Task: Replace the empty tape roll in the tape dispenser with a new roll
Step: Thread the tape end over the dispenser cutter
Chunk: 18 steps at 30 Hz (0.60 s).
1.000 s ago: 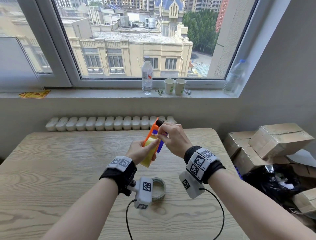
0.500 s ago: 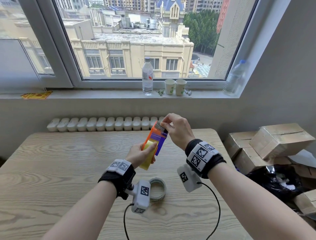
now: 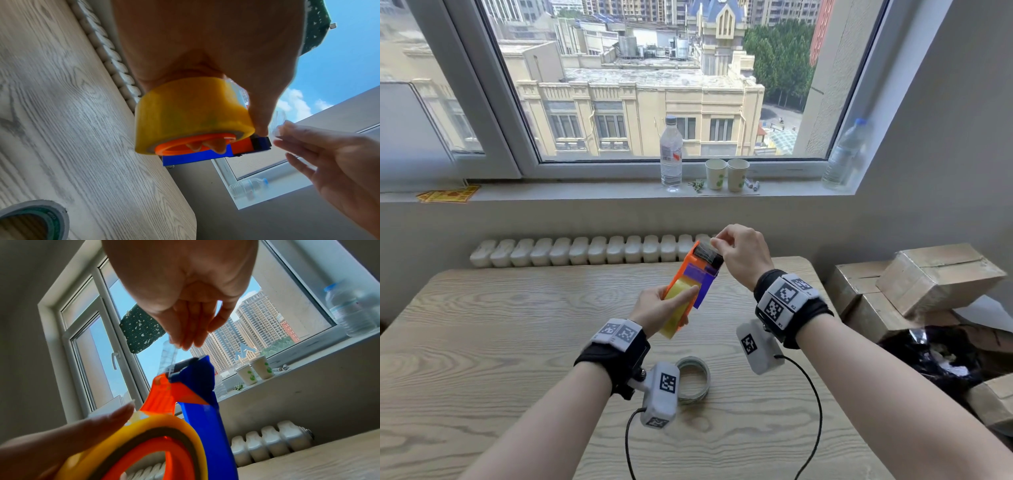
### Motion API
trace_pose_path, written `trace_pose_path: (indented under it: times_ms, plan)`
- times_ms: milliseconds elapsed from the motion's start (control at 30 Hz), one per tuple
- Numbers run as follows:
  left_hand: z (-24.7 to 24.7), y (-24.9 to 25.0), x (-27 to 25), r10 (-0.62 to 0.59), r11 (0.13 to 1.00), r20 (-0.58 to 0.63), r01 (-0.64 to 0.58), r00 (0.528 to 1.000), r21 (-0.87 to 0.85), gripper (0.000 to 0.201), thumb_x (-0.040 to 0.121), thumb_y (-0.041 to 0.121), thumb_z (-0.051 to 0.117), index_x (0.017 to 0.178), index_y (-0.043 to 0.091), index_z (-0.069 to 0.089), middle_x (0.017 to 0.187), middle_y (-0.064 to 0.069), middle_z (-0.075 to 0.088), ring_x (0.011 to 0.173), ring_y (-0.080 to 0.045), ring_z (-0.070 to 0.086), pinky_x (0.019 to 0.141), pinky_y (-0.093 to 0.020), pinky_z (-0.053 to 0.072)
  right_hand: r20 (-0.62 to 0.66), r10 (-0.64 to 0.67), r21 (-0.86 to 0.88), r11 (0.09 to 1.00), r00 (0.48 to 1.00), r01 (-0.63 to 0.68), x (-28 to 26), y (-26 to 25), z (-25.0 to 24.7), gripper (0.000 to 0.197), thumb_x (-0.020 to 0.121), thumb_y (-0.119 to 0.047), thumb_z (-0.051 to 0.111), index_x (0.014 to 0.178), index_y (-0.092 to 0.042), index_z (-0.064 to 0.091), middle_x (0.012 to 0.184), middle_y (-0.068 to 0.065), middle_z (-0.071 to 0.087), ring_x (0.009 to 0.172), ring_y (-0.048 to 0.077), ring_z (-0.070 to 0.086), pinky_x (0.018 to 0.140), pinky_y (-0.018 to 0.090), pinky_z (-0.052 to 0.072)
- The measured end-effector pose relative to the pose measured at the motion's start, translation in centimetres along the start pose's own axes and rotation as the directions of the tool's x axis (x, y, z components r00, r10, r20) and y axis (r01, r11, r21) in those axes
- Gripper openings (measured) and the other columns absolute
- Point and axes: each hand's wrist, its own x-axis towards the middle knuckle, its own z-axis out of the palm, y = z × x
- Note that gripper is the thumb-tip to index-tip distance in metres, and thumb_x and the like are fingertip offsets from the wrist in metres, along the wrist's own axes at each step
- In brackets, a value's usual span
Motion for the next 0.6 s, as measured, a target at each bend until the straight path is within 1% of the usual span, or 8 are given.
trace_pose_path:
  times_ms: [133,233,333,467,600]
  plan:
    - [0.1,0.1,0.1,-0.011,1.0,0.001,0.011,1.0,-0.008,0.026,0.076,0.037,0.071,0.084,0.013,0.067,0.067,-0.005,0.066,0.041,-0.003,0.06,0.042,-0.015,0.048,-0.043,0.042,-0.031,0.999,0.998,-0.044,0.1,0.4,-0.3,0.02,0.087,-0.025,0.059,0.087,-0.009,0.071,0.094,0.01,0.072,0.089,0.024,0.063,0.075,0.028,0.045]
    - [0.1,0.0,0.2,-0.008,1.0,0.017,0.008,1.0,-0.019,0.022,0.076,0.036,0.072,0.082,0.015,0.067,0.069,-0.005,0.067,0.045,-0.007,0.061,0.047,-0.018,0.05,-0.049,0.043,-0.065,0.997,0.998,-0.047,0.2,0.7,-0.4,0.021,0.086,-0.026,0.061,0.088,-0.01,0.073,0.097,0.008,0.072,0.091,0.023,0.063,0.076,0.027,0.045]
    - [0.0,-0.1,0.2,0.008,1.0,0.022,-0.008,1.0,-0.011,0.019,0.076,0.036,0.071,0.08,0.018,0.068,0.067,-0.002,0.068,0.046,-0.007,0.062,0.048,-0.019,0.049,-0.052,0.054,-0.059,0.997,0.997,-0.057,0.3,1.1,-0.2,0.021,0.085,-0.029,0.062,0.086,-0.011,0.074,0.096,0.006,0.072,0.088,0.021,0.063,0.073,0.024,0.042]
    - [0.0,0.0,0.2,0.015,1.0,0.029,-0.015,0.999,-0.007,0.021,0.077,0.036,0.07,0.083,0.016,0.068,0.067,-0.001,0.068,0.047,-0.006,0.062,0.048,-0.018,0.049,-0.061,0.063,-0.023,0.998,0.996,-0.065,0.1,1.3,-0.2,0.02,0.084,-0.031,0.064,0.087,-0.014,0.075,0.093,0.005,0.073,0.082,0.017,0.061,0.072,0.025,0.044]
    - [0.1,0.1,0.3,0.028,1.0,0.025,-0.028,0.999,-0.008,0.024,0.077,0.037,0.07,0.085,0.015,0.067,0.067,0.0,0.068,0.048,-0.006,0.062,0.05,-0.019,0.048,-0.087,0.069,0.009,0.998,0.994,-0.069,0.0,1.5,0.0,0.018,0.083,-0.03,0.065,0.086,-0.016,0.077,0.093,0.004,0.073,0.087,0.021,0.064,0.078,0.03,0.05]
